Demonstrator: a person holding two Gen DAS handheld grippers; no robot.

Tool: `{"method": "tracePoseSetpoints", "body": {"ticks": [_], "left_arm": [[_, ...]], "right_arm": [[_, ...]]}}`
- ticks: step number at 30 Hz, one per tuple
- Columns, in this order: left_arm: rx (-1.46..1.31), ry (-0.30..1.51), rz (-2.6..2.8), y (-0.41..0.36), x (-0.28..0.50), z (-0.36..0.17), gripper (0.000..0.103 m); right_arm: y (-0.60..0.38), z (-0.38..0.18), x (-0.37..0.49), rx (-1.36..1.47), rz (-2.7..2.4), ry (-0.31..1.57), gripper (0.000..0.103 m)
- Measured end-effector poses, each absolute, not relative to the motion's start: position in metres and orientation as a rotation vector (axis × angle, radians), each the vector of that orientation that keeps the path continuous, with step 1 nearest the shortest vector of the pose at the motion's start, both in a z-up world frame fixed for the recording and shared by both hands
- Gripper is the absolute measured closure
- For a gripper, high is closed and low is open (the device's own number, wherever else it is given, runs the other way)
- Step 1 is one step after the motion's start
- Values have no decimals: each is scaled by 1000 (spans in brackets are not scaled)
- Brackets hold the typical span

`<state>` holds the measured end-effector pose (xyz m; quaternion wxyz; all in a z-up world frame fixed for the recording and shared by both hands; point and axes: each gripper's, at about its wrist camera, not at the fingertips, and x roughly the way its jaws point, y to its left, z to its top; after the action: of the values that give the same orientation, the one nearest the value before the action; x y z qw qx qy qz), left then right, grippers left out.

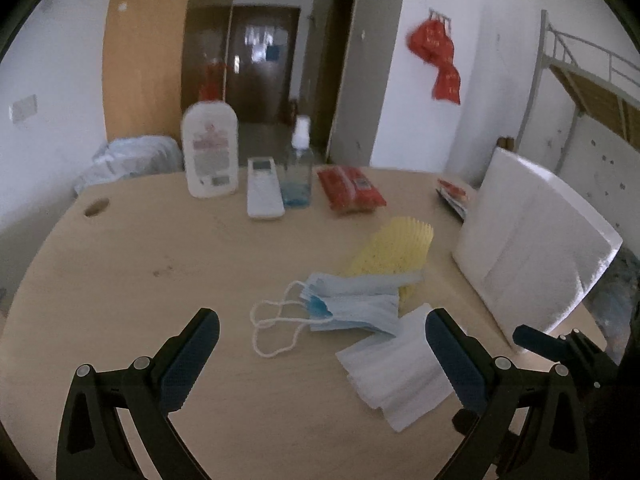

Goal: Organize soft objects
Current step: 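Close the left gripper on the blue face masks while the right gripper approaches the white tissue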

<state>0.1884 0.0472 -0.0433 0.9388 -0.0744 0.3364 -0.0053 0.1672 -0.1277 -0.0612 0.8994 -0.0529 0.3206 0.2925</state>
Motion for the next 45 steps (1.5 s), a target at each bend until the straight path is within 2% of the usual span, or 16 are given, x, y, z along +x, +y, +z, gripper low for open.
{"method": "tracePoseSetpoints", "body": {"ticks": [3, 7, 12, 17, 19, 22, 24, 26, 28, 30, 34, 45], "left_arm": [[-148, 726, -1, 44, 203, -50, 2], [-179, 818, -33, 44, 223, -63, 18], [-196, 872, -25, 44, 236, -73, 25], [-167, 883, -36, 36, 245, -75, 40], [-166, 899, -39, 35, 248, -78, 52], [-176, 929, -61, 34, 253, -82, 62], [-163, 923, -59, 32, 254, -82, 62], [-146, 919, -52, 30, 255, -81, 69], [-145, 921, -58, 29, 255, -82, 84], [-144, 916, -61, 29, 254, -81, 91], [-155, 876, -56, 35, 248, -74, 94], [-206, 782, -72, 52, 234, -57, 94]], "right_arm": [[-127, -62, 172, -122, 613, 677, 0], [-128, -66, 177, -121, 625, 697, 0], [-129, -70, 184, -105, 650, 711, 0], [-122, -73, 189, -100, 688, 736, 0], [-120, -75, 192, -107, 690, 757, 0], [-120, -76, 195, -105, 698, 769, 0], [-121, -77, 197, -97, 701, 774, 0], [-122, -77, 197, -92, 705, 776, 0], [-122, -77, 198, -92, 706, 775, 0], [-122, -78, 197, -100, 699, 780, 0], [-118, -78, 197, -126, 683, 789, 0], [-99, -78, 196, -225, 632, 779, 0]]}}
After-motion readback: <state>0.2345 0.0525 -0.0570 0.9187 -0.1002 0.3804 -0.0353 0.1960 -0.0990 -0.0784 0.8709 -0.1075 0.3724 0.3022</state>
